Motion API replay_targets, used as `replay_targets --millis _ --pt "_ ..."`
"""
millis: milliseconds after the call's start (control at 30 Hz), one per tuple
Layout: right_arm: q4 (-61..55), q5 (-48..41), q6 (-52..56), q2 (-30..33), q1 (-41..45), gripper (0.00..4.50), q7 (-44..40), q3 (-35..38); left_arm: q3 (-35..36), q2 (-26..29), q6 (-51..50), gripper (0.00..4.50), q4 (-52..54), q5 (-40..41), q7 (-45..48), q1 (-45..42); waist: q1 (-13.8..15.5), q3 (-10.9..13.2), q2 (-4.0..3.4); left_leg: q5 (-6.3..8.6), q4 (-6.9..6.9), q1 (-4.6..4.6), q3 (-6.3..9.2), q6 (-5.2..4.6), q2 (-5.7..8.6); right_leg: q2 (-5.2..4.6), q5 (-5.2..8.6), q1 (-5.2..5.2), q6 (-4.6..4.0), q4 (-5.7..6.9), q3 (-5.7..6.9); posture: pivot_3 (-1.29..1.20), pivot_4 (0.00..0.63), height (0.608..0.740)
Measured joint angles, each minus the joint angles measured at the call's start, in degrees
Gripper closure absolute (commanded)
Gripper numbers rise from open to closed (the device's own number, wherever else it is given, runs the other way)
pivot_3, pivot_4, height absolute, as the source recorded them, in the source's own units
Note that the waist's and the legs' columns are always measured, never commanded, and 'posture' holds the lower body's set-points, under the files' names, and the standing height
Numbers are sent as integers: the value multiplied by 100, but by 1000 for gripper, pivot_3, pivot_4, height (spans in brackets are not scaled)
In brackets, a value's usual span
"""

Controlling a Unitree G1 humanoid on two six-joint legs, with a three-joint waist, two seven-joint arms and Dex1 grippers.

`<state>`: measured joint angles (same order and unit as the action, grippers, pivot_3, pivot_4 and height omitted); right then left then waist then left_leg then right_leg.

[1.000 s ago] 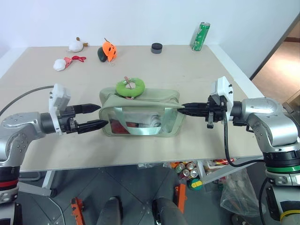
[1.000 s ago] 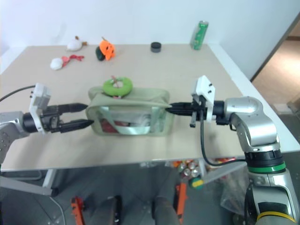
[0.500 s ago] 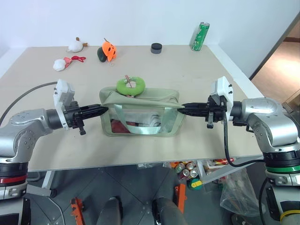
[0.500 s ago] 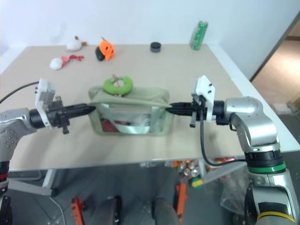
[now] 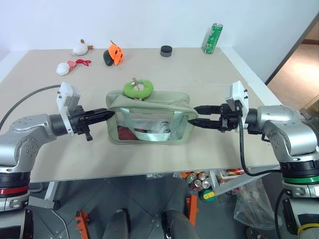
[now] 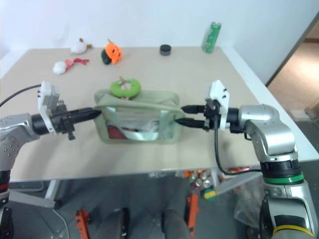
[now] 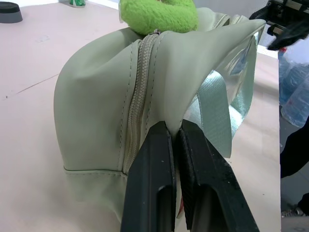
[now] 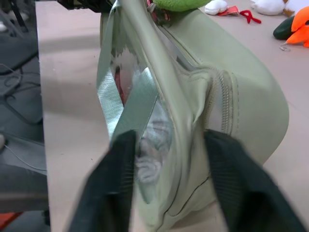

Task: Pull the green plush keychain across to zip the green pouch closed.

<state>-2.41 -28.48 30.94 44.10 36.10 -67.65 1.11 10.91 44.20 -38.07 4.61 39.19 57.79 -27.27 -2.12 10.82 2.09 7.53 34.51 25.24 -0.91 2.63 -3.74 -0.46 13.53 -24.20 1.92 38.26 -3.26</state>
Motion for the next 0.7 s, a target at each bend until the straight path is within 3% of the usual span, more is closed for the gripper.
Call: replay_targets --millis 100,300,433,700 --pt "-80 -244 166 33 -17 70 36 243 -11 -6 0 4500 0 0 -2 -10 0 0 0 0 0 0 0 0 0 0 -1 0 1 0 0 0 150 740" --pt "-116 -767 431 42 64 30 277 862 -29 -15 0 4500 3 -1 -2 -13 0 0 0 0 1 0 -1 0 0 0 -1 0 1 0 -2 0 150 740" --pt "-124 -1014 609 -139 605 30 661 1036 -31 -15 0 4500 28 -6 -2 -18 -7 0 0 0 1 -3 -1 -1 -1 1 -3 -1 1 1 -3 0 150 740" --pt "348 -164 773 -985 1597 30 1495 -272 -104 -13 3 4500 90 -36 48 -15 -14 0 0 -1 1 14 -3 -2 2 -1 -9 -12 14 -1 -5 0 150 740"
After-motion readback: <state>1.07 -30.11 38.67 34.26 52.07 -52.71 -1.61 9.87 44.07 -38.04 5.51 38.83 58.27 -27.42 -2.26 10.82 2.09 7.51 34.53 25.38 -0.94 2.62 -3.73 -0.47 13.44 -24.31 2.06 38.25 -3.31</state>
